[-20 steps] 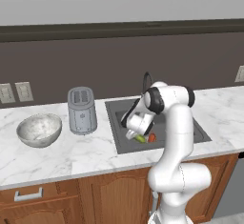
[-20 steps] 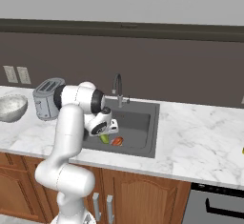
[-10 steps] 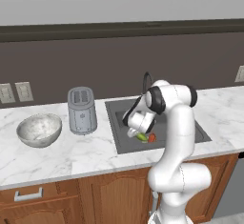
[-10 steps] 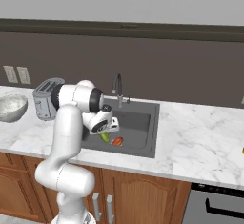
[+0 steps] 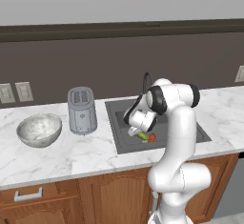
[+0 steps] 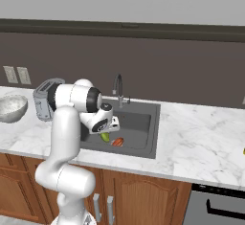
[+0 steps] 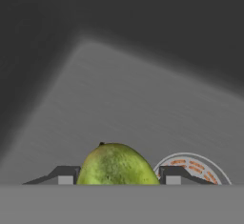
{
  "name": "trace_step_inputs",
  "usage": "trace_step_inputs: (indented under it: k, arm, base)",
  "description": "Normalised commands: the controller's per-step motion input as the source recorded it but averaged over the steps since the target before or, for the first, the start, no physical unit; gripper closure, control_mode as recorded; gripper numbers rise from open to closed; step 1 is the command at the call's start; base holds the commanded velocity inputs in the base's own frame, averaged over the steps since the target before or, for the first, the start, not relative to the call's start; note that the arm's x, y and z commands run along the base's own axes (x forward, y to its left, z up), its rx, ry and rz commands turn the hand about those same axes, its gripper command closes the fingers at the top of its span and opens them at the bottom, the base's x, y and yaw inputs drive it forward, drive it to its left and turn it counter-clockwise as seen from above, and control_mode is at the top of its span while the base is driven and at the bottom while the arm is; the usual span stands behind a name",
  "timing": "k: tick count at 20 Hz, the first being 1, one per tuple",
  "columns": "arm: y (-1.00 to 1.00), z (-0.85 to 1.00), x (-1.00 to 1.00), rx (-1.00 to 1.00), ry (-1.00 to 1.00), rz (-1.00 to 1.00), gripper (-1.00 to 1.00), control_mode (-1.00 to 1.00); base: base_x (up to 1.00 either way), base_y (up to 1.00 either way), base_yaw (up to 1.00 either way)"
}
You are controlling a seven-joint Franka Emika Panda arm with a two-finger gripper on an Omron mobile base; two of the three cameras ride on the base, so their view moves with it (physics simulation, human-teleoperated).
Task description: Remove the sweet potato and mango from the sink. Then move the bowl and cup from the counter to the sink for washing.
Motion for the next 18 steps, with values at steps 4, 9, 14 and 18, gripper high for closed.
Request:
trace_step_inputs:
  k: [4,9,14,18]
  arm:
    - [0.0,0.21,-0.02,0.01,0.0,0.0,1.0,-1.0]
    - [0.0,0.21,-0.02,0.0,0.0,0.0,1.0,-1.0]
    - [0.0,0.23,-0.02,0.02,0.03,0.0,1.0,-1.0]
    - [0.0,0.21,-0.03,0.01,0.02,0.0,1.0,-1.0]
  base:
    - [0.0,0.0,0.0]
    - [0.0,0.0,0.0]
    - [0.0,0.0,0.0]
    - [0.0,0.0,0.0]
